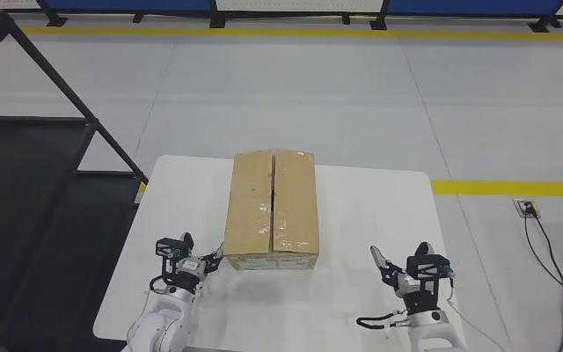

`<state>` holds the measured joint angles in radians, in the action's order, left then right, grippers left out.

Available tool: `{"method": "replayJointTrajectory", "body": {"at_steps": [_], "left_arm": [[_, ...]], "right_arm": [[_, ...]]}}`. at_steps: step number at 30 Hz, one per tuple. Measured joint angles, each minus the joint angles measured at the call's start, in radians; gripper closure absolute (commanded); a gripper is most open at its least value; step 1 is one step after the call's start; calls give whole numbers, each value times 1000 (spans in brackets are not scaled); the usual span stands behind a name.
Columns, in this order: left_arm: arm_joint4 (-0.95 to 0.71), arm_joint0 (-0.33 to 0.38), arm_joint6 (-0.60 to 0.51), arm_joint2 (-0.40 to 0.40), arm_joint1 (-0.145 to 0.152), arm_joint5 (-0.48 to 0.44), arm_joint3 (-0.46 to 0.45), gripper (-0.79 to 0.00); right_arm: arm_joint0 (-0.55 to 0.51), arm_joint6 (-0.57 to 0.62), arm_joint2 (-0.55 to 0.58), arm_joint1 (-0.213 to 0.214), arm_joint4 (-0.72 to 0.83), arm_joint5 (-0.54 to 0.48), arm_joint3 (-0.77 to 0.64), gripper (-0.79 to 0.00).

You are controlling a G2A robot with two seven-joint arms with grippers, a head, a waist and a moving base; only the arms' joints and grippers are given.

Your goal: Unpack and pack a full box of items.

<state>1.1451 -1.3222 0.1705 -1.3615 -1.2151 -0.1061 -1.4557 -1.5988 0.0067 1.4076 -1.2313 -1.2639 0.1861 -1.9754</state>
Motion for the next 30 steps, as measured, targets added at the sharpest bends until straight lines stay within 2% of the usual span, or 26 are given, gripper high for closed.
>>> {"method": "replayJointTrajectory", "body": {"at_steps": [21, 26, 30], "left_arm": [[108, 0, -13, 71, -12, -3, -45, -785], [104, -23, 23, 32, -8, 0, -52, -785], [90, -15, 8, -1, -6, 19, -35, -785]], "right_arm": [[-8, -8, 46, -4, 13, -87, -1, -785], [-10, 3, 42, -1, -84, -113, -32, -785], [-10, 2, 41, -1, -73, -112, -32, -785]]}}
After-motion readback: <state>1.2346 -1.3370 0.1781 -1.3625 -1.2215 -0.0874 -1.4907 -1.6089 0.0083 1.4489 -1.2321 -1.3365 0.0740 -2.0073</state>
